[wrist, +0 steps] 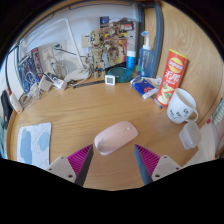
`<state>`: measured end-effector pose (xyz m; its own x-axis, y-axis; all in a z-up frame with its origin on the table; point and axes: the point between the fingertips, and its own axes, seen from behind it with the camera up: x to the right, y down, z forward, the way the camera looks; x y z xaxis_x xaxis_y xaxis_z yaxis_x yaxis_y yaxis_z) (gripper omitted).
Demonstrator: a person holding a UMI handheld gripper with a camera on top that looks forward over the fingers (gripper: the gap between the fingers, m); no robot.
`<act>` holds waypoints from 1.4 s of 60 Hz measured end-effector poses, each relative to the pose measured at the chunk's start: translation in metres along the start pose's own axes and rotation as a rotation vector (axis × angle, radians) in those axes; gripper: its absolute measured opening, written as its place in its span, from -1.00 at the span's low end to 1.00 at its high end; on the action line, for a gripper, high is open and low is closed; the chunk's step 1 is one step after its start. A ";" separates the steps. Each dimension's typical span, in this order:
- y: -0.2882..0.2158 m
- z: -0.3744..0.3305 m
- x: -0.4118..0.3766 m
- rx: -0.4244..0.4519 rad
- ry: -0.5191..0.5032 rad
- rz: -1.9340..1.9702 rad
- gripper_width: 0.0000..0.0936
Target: Arrange mouse
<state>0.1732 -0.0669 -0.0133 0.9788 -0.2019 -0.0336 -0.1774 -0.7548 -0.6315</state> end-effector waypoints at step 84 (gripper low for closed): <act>-0.110 -0.004 -0.072 0.025 -0.033 -0.039 -0.47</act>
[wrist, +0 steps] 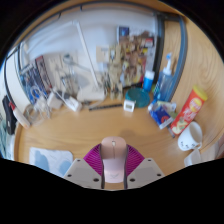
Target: Arrange mouse
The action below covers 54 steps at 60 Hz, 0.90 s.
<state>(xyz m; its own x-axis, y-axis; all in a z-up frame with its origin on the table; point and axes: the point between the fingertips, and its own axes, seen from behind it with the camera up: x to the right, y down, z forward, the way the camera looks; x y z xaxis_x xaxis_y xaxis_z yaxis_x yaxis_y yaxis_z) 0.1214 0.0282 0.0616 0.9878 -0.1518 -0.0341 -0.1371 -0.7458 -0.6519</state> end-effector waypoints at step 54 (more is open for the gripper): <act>0.087 -0.013 -0.262 -0.059 -0.136 -0.100 -0.46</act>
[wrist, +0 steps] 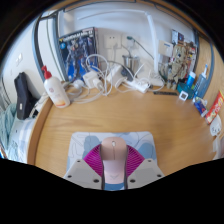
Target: Arrange mouse
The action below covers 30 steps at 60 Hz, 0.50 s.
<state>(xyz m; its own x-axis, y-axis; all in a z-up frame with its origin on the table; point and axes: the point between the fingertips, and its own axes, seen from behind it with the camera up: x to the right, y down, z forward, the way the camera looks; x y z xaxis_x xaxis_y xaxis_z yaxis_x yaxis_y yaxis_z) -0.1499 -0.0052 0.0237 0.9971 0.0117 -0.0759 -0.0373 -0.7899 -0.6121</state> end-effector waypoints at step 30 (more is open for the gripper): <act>0.026 0.000 0.004 -0.080 0.029 0.014 0.88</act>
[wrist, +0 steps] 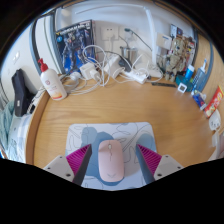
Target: Arrange mouse
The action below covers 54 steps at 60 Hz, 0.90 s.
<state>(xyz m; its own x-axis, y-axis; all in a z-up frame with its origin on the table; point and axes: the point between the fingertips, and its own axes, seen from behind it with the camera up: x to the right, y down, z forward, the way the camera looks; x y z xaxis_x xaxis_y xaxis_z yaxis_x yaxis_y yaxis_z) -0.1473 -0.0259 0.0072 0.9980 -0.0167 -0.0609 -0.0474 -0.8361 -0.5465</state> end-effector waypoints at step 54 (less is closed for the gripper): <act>-0.075 -0.216 -0.018 0.250 0.009 -0.001 0.83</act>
<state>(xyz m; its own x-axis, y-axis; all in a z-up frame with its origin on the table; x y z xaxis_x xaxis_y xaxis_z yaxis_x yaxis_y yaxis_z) -0.1526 -0.0810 0.2297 0.9983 -0.0219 -0.0533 -0.0541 -0.6744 -0.7364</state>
